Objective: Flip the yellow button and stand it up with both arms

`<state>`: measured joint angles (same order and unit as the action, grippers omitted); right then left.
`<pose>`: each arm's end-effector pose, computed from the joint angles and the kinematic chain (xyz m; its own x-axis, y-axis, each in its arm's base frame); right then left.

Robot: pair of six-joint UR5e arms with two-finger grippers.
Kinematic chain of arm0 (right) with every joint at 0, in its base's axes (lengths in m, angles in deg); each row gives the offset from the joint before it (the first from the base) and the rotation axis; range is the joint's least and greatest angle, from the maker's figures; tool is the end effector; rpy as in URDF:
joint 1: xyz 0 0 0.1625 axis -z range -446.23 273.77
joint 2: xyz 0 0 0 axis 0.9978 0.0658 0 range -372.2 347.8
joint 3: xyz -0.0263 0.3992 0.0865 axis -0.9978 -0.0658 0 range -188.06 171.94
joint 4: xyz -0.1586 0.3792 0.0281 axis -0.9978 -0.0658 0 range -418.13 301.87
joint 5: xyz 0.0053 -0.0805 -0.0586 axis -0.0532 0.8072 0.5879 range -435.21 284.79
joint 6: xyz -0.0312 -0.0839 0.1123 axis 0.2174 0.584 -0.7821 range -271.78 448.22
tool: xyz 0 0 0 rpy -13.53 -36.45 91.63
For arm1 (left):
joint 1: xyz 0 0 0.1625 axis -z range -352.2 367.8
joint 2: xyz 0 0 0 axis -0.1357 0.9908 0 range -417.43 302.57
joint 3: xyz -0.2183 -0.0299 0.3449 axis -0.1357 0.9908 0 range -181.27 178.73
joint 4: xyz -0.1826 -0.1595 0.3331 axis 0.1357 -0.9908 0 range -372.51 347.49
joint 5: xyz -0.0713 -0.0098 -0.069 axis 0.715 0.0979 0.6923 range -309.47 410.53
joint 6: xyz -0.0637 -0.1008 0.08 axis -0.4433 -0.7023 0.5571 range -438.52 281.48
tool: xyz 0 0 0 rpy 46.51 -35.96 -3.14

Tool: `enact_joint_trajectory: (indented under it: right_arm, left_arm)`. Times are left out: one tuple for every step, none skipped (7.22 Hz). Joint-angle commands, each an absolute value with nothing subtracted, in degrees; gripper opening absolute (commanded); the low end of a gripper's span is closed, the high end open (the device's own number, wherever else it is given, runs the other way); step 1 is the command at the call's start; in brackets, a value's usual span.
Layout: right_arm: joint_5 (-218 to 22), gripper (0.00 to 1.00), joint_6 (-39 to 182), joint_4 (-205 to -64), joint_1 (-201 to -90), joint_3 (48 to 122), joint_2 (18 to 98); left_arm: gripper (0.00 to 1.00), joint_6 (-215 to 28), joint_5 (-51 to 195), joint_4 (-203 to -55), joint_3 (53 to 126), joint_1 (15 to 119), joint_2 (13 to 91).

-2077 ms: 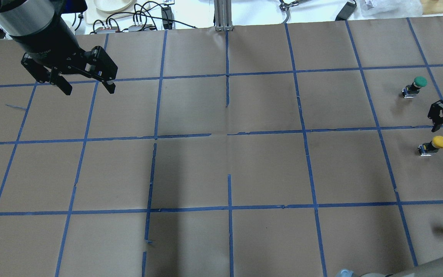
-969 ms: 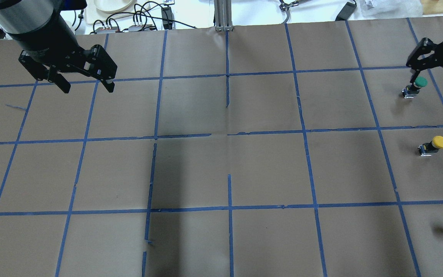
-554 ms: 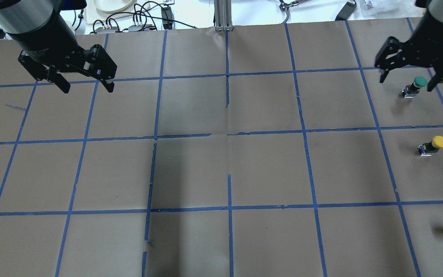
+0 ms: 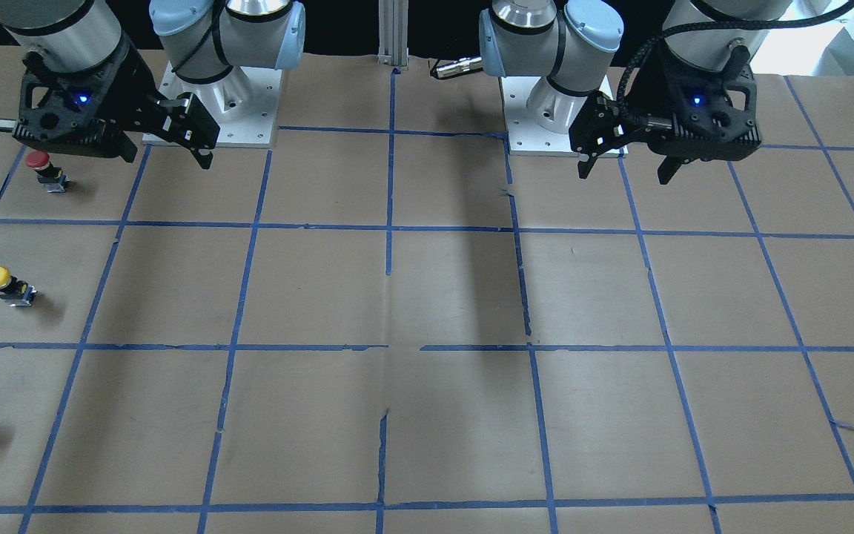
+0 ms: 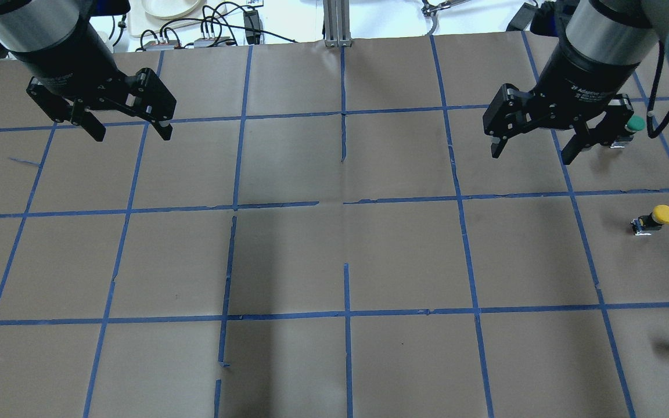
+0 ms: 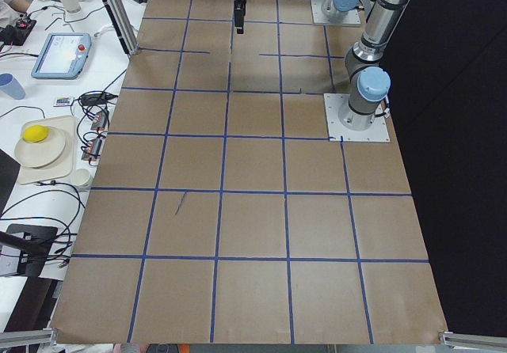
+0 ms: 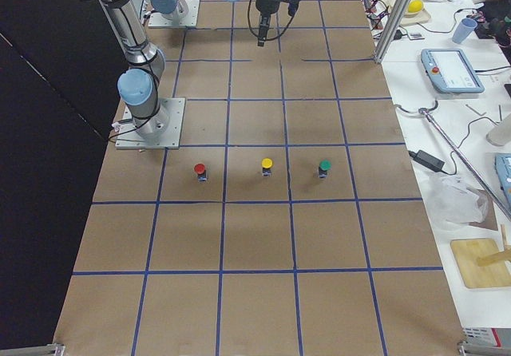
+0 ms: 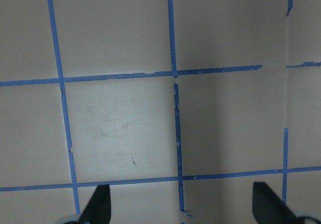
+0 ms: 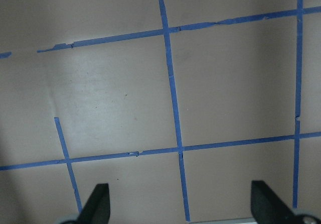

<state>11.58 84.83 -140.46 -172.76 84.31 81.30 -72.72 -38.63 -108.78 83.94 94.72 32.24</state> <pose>0.1140 -0.4553 0.4248 -0.9909 0.1252 -0.0490 0.1188 0.9860 0.1170 -0.1092 -0.4893 0.4610 -0.9987 0.0473 0.0165 0.0476 0.9987 0.0185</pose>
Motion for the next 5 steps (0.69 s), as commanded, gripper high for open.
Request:
enact_joint_trajectory:
  right_arm:
    - [12.85, 1.0, 84.53, -140.83, -172.8, 85.98, 82.37]
    - [16.86, 1.0, 84.36, -140.66, -172.8, 86.07, 82.11]
    - [16.47, 1.0, 84.27, -140.74, -172.89, 85.98, 82.19]
    - [15.94, 1.0, 84.09, -140.83, -172.89, 85.46, 82.19]
    - [14.89, 1.0, 82.26, -140.66, -172.89, 85.36, 82.19]
  left_arm:
    - [1.0, -72.72, -38.59, -108.75, 83.89, 94.72, 32.22]
    - [1.0, -72.72, -38.59, -108.75, 83.81, 94.72, 32.31]
    - [1.0, -72.72, -38.59, -108.75, 83.81, 94.72, 32.31]
    - [1.0, -72.72, -38.59, -108.66, 83.72, 94.72, 32.22]
    - [1.0, -72.81, -38.59, -108.66, 83.72, 94.72, 32.31]
